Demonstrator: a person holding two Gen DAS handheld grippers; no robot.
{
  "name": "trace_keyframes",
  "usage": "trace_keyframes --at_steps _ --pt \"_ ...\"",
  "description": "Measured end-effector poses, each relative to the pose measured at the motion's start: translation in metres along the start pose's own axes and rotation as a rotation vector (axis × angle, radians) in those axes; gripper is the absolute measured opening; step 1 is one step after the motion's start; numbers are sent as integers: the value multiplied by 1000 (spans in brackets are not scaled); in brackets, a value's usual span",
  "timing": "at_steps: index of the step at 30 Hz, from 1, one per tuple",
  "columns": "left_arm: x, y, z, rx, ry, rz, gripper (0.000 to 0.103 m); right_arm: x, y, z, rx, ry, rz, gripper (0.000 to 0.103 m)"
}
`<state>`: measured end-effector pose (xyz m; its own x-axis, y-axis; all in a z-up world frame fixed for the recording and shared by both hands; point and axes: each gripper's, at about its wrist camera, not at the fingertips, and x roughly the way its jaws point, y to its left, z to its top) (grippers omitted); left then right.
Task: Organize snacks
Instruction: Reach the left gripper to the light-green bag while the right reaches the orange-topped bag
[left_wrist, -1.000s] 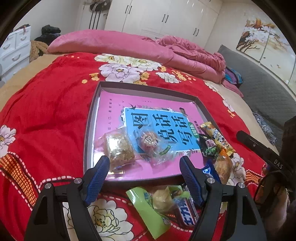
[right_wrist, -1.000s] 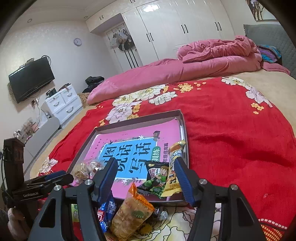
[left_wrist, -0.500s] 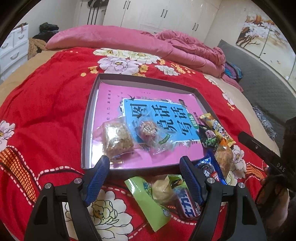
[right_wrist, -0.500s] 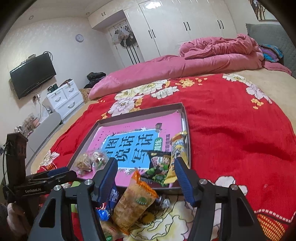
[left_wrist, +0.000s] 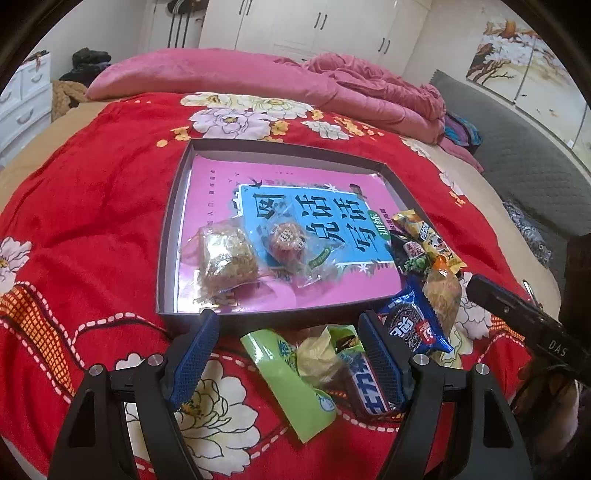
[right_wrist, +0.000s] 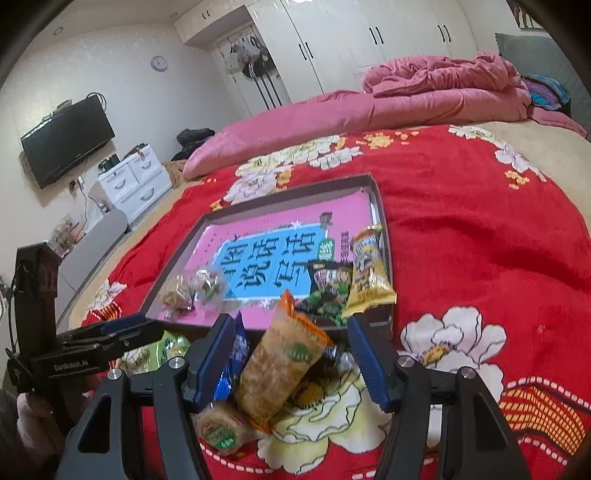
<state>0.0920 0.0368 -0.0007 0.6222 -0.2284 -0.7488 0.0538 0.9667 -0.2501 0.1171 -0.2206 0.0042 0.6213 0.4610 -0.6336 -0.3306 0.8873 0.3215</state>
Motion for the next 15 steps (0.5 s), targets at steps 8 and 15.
trace_keyframes --at_steps 8,15 --pt "-1 1 -10 -9 25 2 79 -1 -4 -6 20 22 0 63" --pt "0 0 -16 -5 44 6 79 -2 -8 -11 29 40 -1 63"
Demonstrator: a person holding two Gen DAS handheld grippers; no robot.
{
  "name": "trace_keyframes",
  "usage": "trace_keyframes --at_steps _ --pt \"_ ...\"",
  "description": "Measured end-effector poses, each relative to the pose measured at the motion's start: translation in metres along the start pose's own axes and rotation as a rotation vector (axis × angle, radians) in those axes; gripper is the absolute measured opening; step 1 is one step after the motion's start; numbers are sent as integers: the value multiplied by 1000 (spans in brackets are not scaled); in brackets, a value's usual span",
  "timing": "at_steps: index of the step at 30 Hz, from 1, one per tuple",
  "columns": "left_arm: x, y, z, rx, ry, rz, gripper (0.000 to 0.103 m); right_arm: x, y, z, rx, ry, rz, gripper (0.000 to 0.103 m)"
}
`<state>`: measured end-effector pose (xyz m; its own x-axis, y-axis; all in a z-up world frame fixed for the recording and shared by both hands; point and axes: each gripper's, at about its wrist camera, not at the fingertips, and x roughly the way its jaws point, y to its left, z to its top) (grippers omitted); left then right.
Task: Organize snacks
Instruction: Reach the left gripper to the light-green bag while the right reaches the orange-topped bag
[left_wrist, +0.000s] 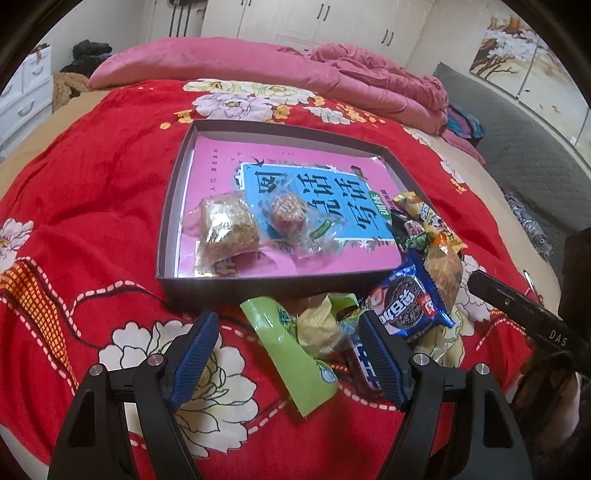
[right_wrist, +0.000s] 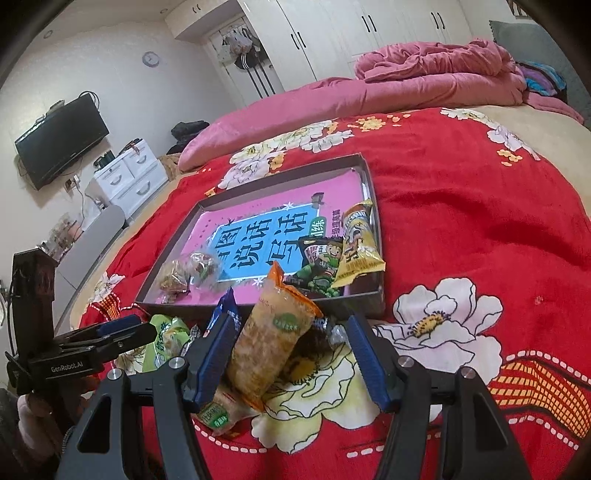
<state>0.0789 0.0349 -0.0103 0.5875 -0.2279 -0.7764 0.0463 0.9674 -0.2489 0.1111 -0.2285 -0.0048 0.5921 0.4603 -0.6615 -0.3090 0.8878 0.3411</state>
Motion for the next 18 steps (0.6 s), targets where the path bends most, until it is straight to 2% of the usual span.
trace_keyframes --at_steps 9,18 --pt "7 -5 -4 15 30 15 79 -1 0 -7 13 25 -2 63" --pt "18 -2 -6 -11 66 21 79 1 -2 -16 74 58 50 61"
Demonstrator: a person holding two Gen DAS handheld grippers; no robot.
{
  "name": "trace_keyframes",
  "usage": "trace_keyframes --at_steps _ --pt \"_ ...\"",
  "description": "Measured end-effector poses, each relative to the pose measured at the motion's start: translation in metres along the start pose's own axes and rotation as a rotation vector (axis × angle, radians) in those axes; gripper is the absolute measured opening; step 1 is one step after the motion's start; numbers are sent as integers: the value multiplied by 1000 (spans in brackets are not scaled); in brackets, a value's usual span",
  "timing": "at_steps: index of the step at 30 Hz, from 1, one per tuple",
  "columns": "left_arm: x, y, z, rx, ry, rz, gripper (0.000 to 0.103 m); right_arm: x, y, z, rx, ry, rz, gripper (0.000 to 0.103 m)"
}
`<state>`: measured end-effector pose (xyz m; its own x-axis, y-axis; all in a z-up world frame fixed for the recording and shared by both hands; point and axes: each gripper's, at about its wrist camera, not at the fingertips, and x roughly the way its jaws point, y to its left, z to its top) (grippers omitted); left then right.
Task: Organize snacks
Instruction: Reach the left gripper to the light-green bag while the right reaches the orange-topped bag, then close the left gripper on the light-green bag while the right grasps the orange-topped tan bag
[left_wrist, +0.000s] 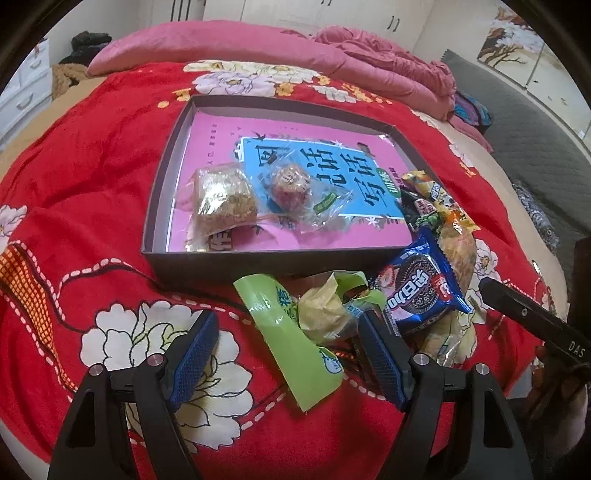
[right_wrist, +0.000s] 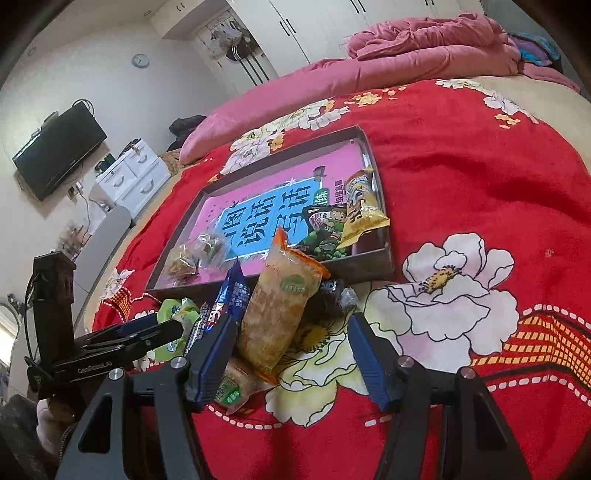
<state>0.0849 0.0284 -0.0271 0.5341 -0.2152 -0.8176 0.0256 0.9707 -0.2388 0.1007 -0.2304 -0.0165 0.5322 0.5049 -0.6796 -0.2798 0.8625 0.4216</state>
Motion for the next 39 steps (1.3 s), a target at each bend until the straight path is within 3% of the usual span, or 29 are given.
trace_keyframes --at_steps 11,39 --pt "7 -3 0 -4 21 9 79 17 2 -1 28 51 30 47" --pt "17 -1 7 -34 33 6 79 54 1 19 181 62 126 43"
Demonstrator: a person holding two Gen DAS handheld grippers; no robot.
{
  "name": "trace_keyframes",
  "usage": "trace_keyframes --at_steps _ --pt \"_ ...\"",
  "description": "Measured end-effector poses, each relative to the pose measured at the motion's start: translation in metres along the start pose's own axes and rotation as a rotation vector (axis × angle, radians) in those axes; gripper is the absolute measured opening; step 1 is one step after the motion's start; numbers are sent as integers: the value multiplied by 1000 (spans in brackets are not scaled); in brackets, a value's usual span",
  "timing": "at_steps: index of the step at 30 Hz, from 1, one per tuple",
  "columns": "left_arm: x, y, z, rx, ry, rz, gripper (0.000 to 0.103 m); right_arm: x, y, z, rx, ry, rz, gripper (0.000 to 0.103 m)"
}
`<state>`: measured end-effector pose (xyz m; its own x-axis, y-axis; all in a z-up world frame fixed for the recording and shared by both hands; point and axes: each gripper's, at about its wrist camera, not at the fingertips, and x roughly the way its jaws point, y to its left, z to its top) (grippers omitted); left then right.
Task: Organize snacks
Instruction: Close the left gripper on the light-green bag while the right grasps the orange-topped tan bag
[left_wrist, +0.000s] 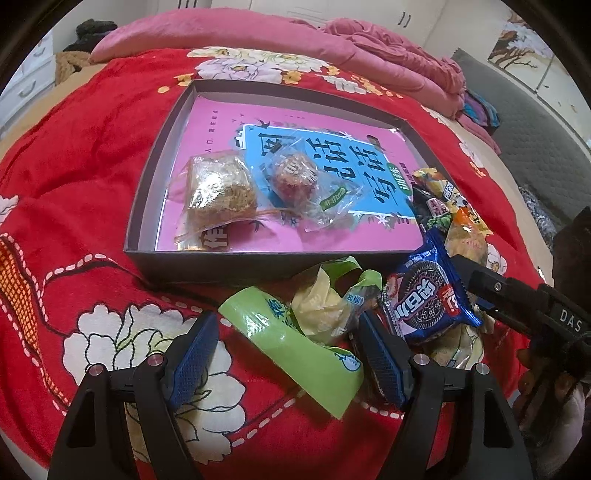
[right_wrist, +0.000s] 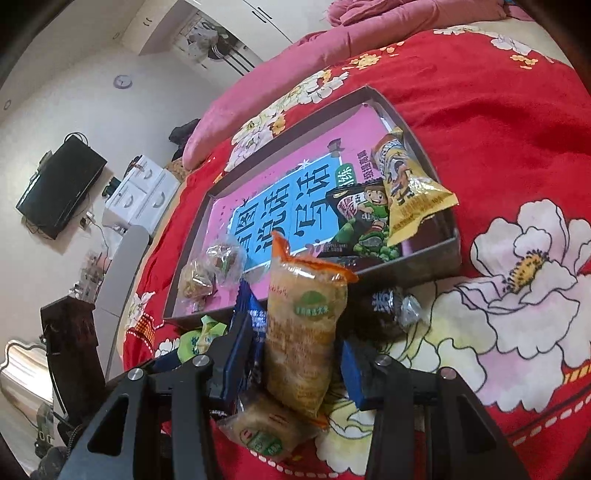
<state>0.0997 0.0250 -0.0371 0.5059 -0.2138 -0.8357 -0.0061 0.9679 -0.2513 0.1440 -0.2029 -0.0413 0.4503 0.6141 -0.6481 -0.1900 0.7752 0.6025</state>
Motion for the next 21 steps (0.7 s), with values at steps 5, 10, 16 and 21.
trace_keyframes --at_steps 5,10,16,21 --pt "2 1 2 -7 -5 -1 79 3 -4 3 21 -1 11 35" --pt "3 1 4 -20 -16 -7 79 2 -4 3 5 -5 5 34" --pt "4 2 6 -40 -24 -28 79 -2 -3 5 -2 -14 8 34" --pt "7 -1 5 -27 -15 -23 66 -4 -5 6 5 -22 14 34"
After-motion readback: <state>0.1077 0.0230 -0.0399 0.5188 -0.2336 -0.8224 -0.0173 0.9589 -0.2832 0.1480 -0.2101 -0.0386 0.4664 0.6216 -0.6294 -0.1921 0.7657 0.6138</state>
